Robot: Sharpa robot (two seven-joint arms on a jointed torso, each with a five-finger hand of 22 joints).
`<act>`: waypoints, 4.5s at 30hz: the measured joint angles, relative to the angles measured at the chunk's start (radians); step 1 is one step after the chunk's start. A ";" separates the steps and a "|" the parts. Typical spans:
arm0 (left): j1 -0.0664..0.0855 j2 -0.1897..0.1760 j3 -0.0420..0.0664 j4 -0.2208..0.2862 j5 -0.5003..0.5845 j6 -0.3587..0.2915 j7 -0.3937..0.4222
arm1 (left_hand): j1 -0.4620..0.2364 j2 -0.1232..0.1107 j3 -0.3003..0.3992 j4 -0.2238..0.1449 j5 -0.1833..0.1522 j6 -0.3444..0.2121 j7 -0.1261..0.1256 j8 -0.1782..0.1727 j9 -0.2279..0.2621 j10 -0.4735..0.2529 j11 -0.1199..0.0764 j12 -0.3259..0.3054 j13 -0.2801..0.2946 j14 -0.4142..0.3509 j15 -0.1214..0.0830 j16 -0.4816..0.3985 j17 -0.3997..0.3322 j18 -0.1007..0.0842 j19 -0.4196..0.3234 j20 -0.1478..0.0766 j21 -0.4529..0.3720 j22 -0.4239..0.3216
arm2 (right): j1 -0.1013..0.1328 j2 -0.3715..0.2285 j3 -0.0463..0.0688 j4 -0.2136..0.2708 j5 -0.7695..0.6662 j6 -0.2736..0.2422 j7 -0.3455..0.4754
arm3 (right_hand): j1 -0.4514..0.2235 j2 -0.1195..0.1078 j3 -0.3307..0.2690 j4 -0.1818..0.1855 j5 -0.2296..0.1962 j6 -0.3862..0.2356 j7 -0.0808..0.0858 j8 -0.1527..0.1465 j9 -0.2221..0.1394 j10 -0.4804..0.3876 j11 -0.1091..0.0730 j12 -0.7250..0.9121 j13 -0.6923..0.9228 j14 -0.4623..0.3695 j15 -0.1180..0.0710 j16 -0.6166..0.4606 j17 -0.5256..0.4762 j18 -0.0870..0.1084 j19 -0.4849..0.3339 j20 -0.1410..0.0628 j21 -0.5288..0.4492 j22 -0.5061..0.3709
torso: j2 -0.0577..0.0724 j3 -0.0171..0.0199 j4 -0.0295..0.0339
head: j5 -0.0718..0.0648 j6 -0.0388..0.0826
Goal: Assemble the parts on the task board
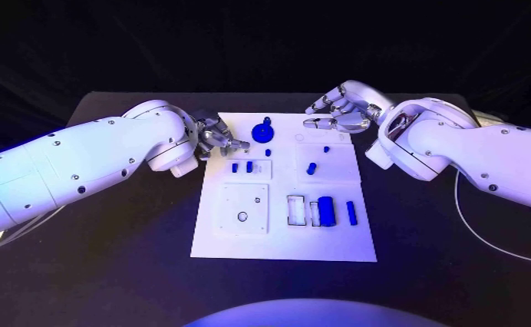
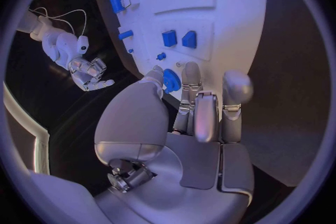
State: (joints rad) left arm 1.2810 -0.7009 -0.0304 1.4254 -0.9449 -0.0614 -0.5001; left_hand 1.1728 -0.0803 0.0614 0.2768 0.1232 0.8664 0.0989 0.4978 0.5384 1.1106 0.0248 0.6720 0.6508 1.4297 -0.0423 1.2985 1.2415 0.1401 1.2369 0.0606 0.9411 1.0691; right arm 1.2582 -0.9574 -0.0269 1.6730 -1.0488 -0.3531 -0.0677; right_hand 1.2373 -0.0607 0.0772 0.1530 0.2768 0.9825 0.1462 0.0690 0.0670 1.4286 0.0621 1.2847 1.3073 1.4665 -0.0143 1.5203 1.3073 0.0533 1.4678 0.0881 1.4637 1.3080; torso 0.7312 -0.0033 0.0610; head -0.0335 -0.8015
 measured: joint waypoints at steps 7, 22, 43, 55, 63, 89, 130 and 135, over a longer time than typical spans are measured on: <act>-0.006 0.007 -0.010 0.005 0.008 -0.102 0.224 | 0.242 0.006 0.028 -0.085 0.000 -0.092 0.064 -0.078 -0.092 -0.190 0.071 -0.185 -0.156 -0.275 0.066 -0.520 -0.453 0.031 -0.169 0.061 -0.371 -0.266 | 0.000 0.000 0.000 -0.001 0.000 0.000 0.000 | 0.000 0.000 0.000 0.000 0.004 0.000 0.000 0.000 0.000 0.000 0.000 0.000 0.000 0.000 0.000 0.000 0.001 0.000 0.000 0.000 0.000 0.000 | 0.000 -0.0001 0.0000 | -0.005 0.003; -0.034 0.094 -0.025 -0.036 -0.301 -0.191 0.456 | 0.345 -0.044 0.115 -0.136 0.000 0.036 0.034 -0.268 -0.319 -0.111 0.064 -0.424 -0.474 0.030 0.043 -0.077 -0.096 0.006 0.134 0.041 -0.113 -0.101 | 0.000 0.005 0.000 -0.005 0.000 0.001 0.001 | 0.004 0.004 -0.003 0.003 0.004 0.000 0.000 0.000 0.000 0.000 0.000 0.000 0.000 0.000 0.000 0.000 0.001 0.000 0.000 0.000 0.000 0.000 | 0.000 -0.0007 -0.0006 | -0.008 0.014; -0.040 0.172 -0.026 -0.106 -0.540 -0.031 0.368 | 0.333 -0.056 0.148 -0.130 0.000 0.143 0.029 -0.319 -0.378 0.003 0.050 -0.498 -0.557 0.036 0.037 -0.032 -0.124 -0.031 0.218 0.022 0.142 0.112 | 0.000 0.011 0.000 -0.006 0.001 0.002 0.002 | 0.009 0.009 -0.005 0.000 0.010 0.000 0.000 0.000 0.000 0.000 0.000 0.000 0.000 0.000 0.000 0.000 0.000 0.000 0.000 0.000 0.000 -0.001 | 0.000 0.0004 -0.0007 | -0.010 0.014; -0.040 0.195 -0.026 -0.129 -0.564 -0.008 0.350 | 0.337 -0.052 0.189 -0.138 0.000 0.168 0.029 -0.336 -0.390 0.038 0.044 -0.513 -0.570 0.036 0.030 -0.032 -0.139 -0.030 0.225 0.022 0.174 0.140 | 0.000 0.013 0.000 -0.007 0.001 0.003 0.003 | 0.009 0.009 -0.005 0.000 0.010 0.000 0.000 0.000 0.000 0.000 0.000 0.000 0.000 0.000 0.000 0.000 0.000 0.000 0.000 0.000 0.000 -0.001 | 0.000 0.0005 -0.0004 | -0.010 0.013; -0.040 0.205 -0.025 -0.139 -0.569 0.003 0.346 | 0.342 -0.047 0.226 -0.148 -0.004 0.193 0.026 -0.341 -0.397 0.065 0.041 -0.527 -0.576 0.039 0.026 -0.027 -0.147 -0.031 0.225 0.022 0.186 0.153 | 0.000 0.014 0.000 -0.007 0.001 0.004 0.003 | 0.009 0.009 -0.005 0.000 0.014 0.000 0.000 0.000 0.000 0.000 0.000 0.000 0.000 0.000 0.000 0.000 0.000 0.000 0.000 0.000 0.000 -0.001 | 0.000 0.0007 0.0000 | -0.010 0.014; -0.044 0.208 -0.019 -0.152 -0.571 0.000 0.340 | 0.345 -0.052 0.342 -0.211 -0.005 0.252 0.038 -0.362 -0.413 0.144 0.038 -0.564 -0.577 0.036 0.023 -0.017 -0.192 -0.047 0.228 0.018 0.262 0.222 | 0.000 0.016 0.000 -0.007 0.002 0.005 0.003 | 0.009 0.009 -0.005 0.000 0.014 0.000 0.000 0.000 0.000 0.000 0.000 0.000 0.000 0.000 0.000 0.000 0.000 0.000 0.000 0.000 0.000 0.000 | 0.000 0.0005 -0.0007 | -0.014 0.015; -0.045 0.054 0.011 -0.063 -0.423 0.008 0.335 | 0.311 -0.072 0.404 -0.240 -0.005 0.263 0.042 -0.388 -0.426 0.156 0.039 -0.600 -0.574 0.036 0.023 -0.014 -0.214 -0.047 0.228 0.018 0.278 0.239 | -0.001 0.012 0.000 -0.009 0.004 0.006 0.004 | 0.009 0.009 -0.005 0.000 0.014 0.000 0.000 0.000 0.000 0.000 0.000 0.000 0.000 0.000 0.000 0.000 0.001 0.000 0.000 0.000 0.000 0.000 | 0.000 0.0002 -0.0005 | -0.010 0.015; -0.046 0.058 0.011 -0.067 -0.425 0.015 0.333 | 0.311 -0.072 0.404 -0.240 -0.005 0.263 0.042 -0.389 -0.426 0.156 0.039 -0.600 -0.574 0.036 0.023 -0.014 -0.215 -0.047 0.228 0.018 0.278 0.239 | -0.001 0.012 0.000 -0.009 0.004 0.006 0.004 | 0.009 0.009 -0.005 0.000 0.014 0.000 0.000 0.000 0.000 0.000 0.000 0.000 0.000 0.000 0.000 0.000 0.000 0.000 0.000 0.000 0.000 -0.001 | 0.000 0.0006 -0.0001 | -0.010 0.014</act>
State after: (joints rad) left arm 1.2350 -0.6429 -0.0195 1.3583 -1.3700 -0.0464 -0.1666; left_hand 1.4839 -0.1528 0.4652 0.0370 0.1179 1.1290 0.1406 0.1093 0.1123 1.2668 0.0641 0.0718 0.0768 1.4656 -0.0194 1.2849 1.0269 0.0934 1.4650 0.0788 1.2188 1.3079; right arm 1.2571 -0.9459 -0.0269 1.6639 -1.0451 -0.3467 -0.0634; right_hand 1.2464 -0.0515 0.0719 0.1531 0.2904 0.9825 0.1462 0.0690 0.0670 1.4286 0.0621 1.2847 1.3074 1.4665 -0.0143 1.5203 1.3077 0.0533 1.4678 0.0881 1.4639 1.3075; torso 0.7311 -0.0027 0.0609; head -0.0436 -0.7873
